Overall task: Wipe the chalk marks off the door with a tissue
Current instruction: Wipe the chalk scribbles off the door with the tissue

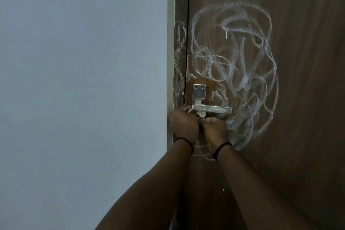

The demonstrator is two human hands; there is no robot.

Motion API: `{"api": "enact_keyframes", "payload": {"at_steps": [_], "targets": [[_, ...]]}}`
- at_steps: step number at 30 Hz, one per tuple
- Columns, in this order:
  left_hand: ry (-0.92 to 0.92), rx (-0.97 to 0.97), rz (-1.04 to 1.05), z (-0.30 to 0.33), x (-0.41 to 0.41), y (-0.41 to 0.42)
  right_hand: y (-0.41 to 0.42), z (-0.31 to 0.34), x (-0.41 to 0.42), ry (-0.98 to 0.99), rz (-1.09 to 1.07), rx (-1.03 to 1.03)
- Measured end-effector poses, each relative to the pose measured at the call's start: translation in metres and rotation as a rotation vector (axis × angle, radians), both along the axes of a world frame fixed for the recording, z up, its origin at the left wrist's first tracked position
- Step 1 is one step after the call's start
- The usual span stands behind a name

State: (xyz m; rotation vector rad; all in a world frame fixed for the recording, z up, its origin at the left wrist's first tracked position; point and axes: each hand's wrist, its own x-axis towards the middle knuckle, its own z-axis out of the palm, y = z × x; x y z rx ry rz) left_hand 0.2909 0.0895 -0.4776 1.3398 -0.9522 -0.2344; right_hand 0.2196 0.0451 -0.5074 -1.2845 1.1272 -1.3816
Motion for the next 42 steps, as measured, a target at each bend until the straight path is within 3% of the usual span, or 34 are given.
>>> {"api": "enact_keyframes", "payload": {"at_steps": [9, 14, 18, 22, 25, 28, 35, 42], "targets": [[-0.255, -0.290, 0.162, -0.019, 0.008, -0.020, -0.002, -0.024, -0.035, 0.122, 0.053, 0.036], [-0.378, -0.264, 0.229, -0.034, 0.006, -0.028, -0.005, -0.027, -0.034, 0.137, 0.037, 0.031], [-0.291, -0.170, 0.190, -0.040, 0.000, -0.020, 0.002, -0.028, -0.023, 0.042, 0.037, 0.010], [-0.093, 0.036, 0.041, -0.038, -0.003, -0.010, 0.008, -0.019, -0.014, -0.049, -0.007, -0.080], [0.142, -0.036, -0.040, -0.033, -0.004, 0.004, 0.013, -0.010, -0.010, -0.088, 0.067, -0.145], [0.234, -0.120, -0.062, -0.015, -0.002, 0.013, 0.017, -0.007, -0.014, -0.092, 0.093, -0.141], [0.064, -0.136, -0.076, 0.010, 0.011, 0.003, 0.024, -0.017, -0.038, -0.027, 0.102, -0.116], [-0.070, -0.161, -0.069, -0.004, 0.023, -0.014, 0.024, -0.017, -0.042, -0.016, 0.098, -0.103]]}}
